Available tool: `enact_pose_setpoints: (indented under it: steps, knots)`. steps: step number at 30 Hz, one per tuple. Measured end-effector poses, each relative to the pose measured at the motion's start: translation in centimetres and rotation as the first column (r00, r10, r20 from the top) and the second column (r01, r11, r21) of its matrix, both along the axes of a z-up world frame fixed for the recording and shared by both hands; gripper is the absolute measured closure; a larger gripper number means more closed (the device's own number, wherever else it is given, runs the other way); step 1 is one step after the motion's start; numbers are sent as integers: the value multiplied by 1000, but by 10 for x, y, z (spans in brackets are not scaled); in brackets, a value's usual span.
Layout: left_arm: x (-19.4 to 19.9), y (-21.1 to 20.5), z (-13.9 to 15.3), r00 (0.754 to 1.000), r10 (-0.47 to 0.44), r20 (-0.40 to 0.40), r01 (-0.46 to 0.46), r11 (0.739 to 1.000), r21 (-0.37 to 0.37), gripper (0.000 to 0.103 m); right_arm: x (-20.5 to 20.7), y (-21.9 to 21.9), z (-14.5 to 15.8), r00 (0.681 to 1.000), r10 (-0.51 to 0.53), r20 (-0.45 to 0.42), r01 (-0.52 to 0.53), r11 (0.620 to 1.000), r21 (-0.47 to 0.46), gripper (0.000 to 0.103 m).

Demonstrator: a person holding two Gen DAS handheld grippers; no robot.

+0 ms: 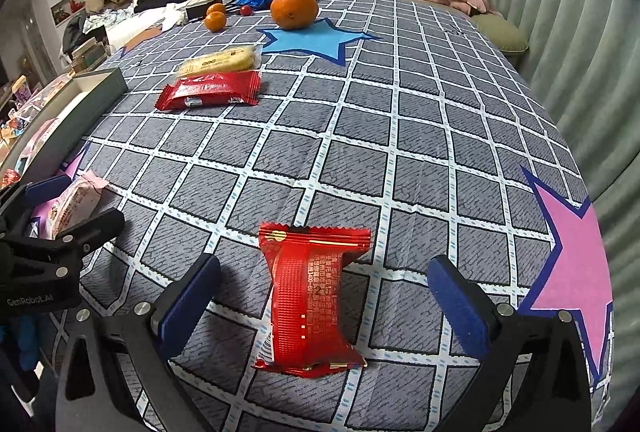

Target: Organize snacks

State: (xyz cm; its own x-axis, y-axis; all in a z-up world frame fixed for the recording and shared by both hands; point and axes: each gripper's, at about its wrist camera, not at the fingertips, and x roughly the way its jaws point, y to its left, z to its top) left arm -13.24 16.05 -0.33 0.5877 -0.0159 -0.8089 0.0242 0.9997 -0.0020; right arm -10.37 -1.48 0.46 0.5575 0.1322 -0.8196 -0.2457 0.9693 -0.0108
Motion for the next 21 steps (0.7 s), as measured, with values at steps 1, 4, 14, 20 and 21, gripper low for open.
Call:
enact_pose_setpoints:
  steps: [1, 4, 14, 20, 21]
  knots:
    - [-1, 0, 0, 1000, 1, 2, -1, 1000, 0, 0, -1, 0, 0, 1000, 0, 4, 0, 1000, 1, 0]
    - [-3, 0, 0, 1000, 1, 5, -1, 1000, 0, 0, -2, 0, 0, 1000, -2, 13, 2, 1000, 3, 0]
    - [-3, 0, 0, 1000, 0, 4, 0, 1000, 0, 0, -4, -1, 1, 1000, -5, 21, 5, 1000, 5, 0]
    - [-4, 0, 0, 1000, 0, 4, 0, 1000, 0, 0, -4, -1, 1, 1000, -4, 21, 4, 1000, 5, 0]
    - [-4, -1, 0, 1000, 0, 4, 0, 1000, 0, 0, -4, -1, 1, 1000, -4, 21, 4, 1000, 5, 0]
